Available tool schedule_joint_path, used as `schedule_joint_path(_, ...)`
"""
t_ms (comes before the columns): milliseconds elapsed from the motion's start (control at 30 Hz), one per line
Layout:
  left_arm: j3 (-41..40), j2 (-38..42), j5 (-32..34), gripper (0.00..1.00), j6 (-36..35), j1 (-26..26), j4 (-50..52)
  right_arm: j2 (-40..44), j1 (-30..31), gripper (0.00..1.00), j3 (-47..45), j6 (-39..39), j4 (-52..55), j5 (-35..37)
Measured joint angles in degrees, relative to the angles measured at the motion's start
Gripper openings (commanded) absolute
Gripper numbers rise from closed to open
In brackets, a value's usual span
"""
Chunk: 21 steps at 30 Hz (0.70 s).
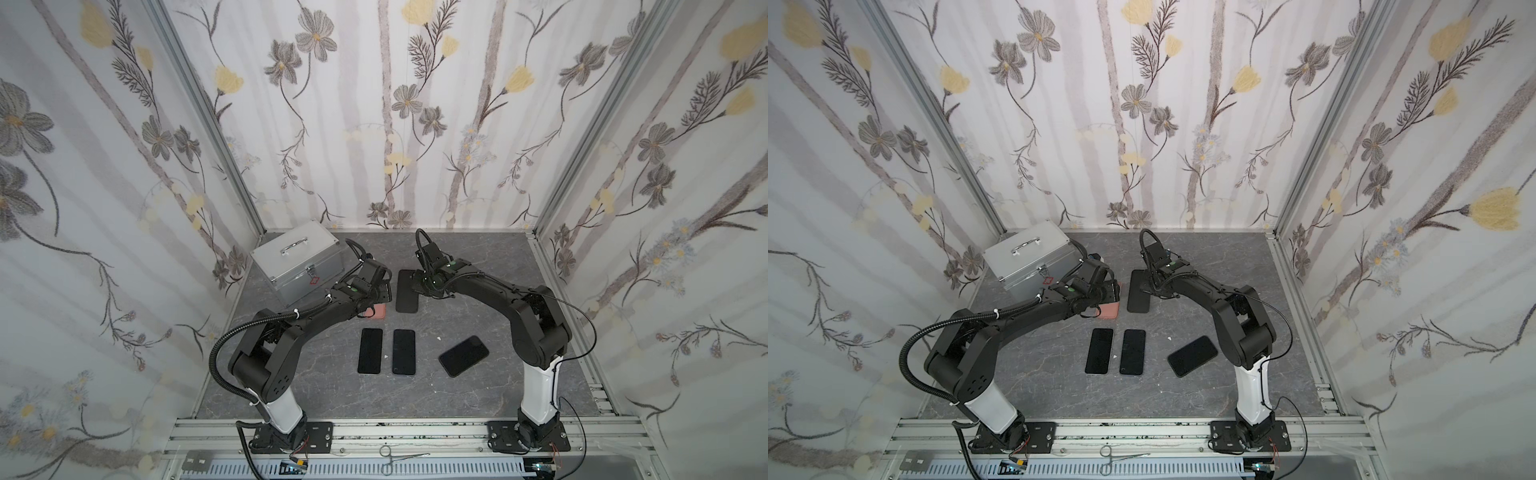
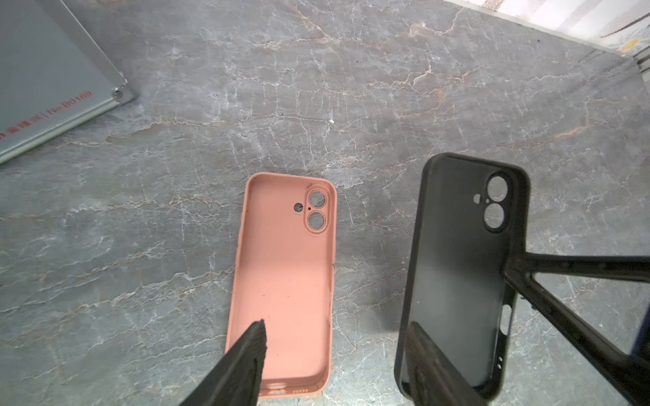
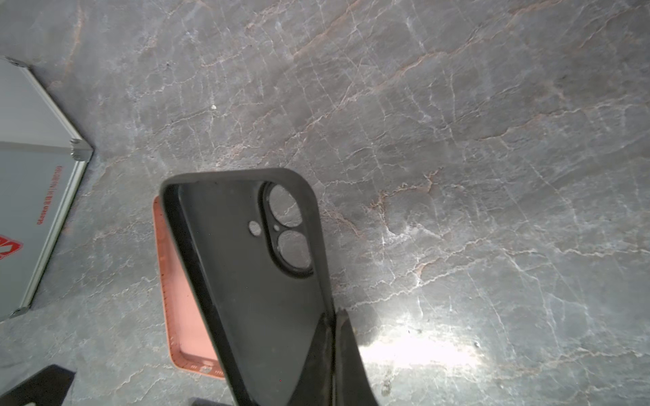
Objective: Take the phone out of the phone case
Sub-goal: Place the phone case at the center of the table.
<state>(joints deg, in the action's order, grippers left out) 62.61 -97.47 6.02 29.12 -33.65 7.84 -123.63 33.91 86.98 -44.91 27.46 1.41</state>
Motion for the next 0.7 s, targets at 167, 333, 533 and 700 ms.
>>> schedule_joint_path(167,-0.1,-1.0,-0.9,0.65,0.0,0.2,-1.0,-2.9,0.0,0.0,2.2,0.4,1.2,-1.6)
schedule_joint_path(333,-0.6,-1.4,-1.7,0.65,0.0,0.2,-1.8,-5.1,-0.3,0.0,4.2,0.5,1.9,-2.5)
schedule_joint_path(533,-0.8,-1.6,-1.8,0.65,0.0,0.1,-2.1,-7.5,-0.7,0.0,5.8,0.7,3.0,-2.6)
schedule_joint_path(700,-0.8,-1.9,-2.1,0.65,0.1,0.1,-2.1,-8.4,-1.0,0.09,6.8,1.1,3.1,-2.8)
